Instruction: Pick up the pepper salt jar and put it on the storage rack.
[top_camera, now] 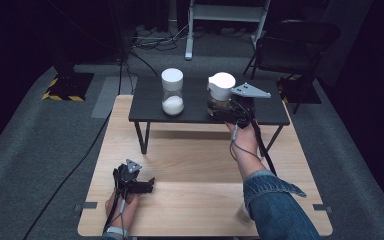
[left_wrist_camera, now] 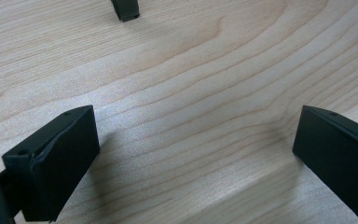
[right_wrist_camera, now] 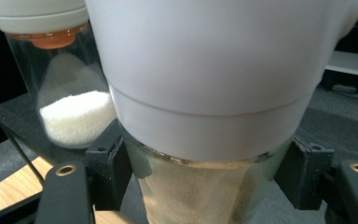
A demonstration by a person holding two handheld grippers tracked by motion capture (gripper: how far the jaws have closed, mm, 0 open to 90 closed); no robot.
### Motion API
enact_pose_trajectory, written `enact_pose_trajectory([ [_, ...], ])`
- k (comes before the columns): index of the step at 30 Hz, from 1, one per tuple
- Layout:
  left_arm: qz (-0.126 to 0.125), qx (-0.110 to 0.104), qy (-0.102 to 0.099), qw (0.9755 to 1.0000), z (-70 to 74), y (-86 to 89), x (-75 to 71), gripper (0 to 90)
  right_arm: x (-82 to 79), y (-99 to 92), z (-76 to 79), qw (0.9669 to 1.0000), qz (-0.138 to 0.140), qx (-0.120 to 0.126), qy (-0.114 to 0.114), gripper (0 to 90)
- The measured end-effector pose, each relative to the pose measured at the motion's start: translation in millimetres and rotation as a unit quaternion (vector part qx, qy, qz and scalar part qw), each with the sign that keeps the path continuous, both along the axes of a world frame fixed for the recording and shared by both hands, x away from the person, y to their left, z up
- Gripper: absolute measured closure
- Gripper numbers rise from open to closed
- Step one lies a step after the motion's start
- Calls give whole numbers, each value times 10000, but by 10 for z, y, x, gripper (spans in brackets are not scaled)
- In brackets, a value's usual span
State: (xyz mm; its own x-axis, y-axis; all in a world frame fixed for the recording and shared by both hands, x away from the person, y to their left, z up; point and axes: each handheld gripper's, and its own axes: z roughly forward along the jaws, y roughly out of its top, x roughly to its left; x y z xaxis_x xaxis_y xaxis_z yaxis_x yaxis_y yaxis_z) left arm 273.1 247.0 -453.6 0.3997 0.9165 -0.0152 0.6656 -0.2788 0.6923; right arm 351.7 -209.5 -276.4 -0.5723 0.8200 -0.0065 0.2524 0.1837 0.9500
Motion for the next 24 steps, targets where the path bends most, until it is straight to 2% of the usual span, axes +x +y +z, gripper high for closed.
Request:
enact_pose_trajectory([
  [7,-3,1,3,10000,1,1,1,4,129,39,-50,9999,-104,1,113,300],
  [13,-2,0,0,10000,0,1,0,4,187,30,-85,9998,-82,22,169,299],
  [18,-2,1,1,10000,1,1,0,4,207,30,-114,9999,-41,8,125,294],
  [19,-3,1,2,10000,1,1,0,4,214,19,-110,9999,-29,28,150,284],
  [21,-5,1,5,10000,2,1,1,4,219,-7,-108,9998,-26,113,180,204],
  [23,-2,1,3,10000,1,0,0,4,240,-64,-93,9991,20,296,311,133],
  [24,-1,3,-2,10000,0,0,0,4,221,-72,-82,9991,-14,289,304,113],
])
